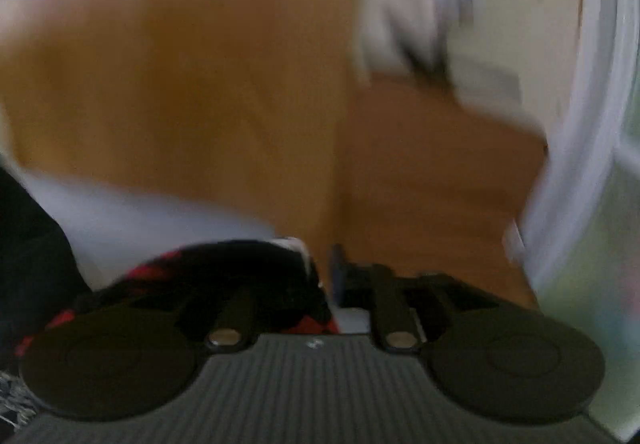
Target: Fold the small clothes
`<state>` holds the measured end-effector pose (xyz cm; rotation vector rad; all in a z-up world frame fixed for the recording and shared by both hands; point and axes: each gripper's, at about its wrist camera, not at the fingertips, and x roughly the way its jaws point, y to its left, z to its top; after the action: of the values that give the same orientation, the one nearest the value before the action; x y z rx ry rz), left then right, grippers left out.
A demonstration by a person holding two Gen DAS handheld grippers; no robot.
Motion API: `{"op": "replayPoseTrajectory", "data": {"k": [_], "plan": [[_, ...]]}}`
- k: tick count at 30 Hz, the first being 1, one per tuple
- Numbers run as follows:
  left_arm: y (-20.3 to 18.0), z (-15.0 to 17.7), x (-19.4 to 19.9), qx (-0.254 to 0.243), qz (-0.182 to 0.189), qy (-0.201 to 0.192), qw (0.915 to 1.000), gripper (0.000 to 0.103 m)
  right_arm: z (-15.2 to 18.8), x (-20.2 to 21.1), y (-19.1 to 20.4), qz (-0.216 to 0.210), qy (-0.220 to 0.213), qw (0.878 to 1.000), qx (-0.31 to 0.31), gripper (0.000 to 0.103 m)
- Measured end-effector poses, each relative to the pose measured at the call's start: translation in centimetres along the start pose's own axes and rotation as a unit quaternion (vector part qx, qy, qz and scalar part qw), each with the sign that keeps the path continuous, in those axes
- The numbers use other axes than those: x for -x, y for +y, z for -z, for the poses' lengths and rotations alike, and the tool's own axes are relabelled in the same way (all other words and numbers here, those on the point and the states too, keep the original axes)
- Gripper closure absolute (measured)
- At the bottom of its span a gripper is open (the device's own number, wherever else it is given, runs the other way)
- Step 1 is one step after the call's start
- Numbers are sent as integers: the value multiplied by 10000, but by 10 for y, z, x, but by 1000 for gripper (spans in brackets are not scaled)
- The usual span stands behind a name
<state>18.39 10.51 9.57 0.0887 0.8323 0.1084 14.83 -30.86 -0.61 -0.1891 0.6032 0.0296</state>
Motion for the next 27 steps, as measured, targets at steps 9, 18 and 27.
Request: {"op": "replayPoseTrajectory", "data": {"k": [9,18,27], "plan": [[-17,35,-3,-991,196,-411,9940,54,55,71,-4,-2155,150,9762,201,55],[-42,54,28,-821,2154,151,9730,21,74,50,-36,-3511,1451,9125,-1518,52],[-26,1,-69,924,2549,713,9599,75,9,25,-69,-3335,604,9276,-1574,88]]}}
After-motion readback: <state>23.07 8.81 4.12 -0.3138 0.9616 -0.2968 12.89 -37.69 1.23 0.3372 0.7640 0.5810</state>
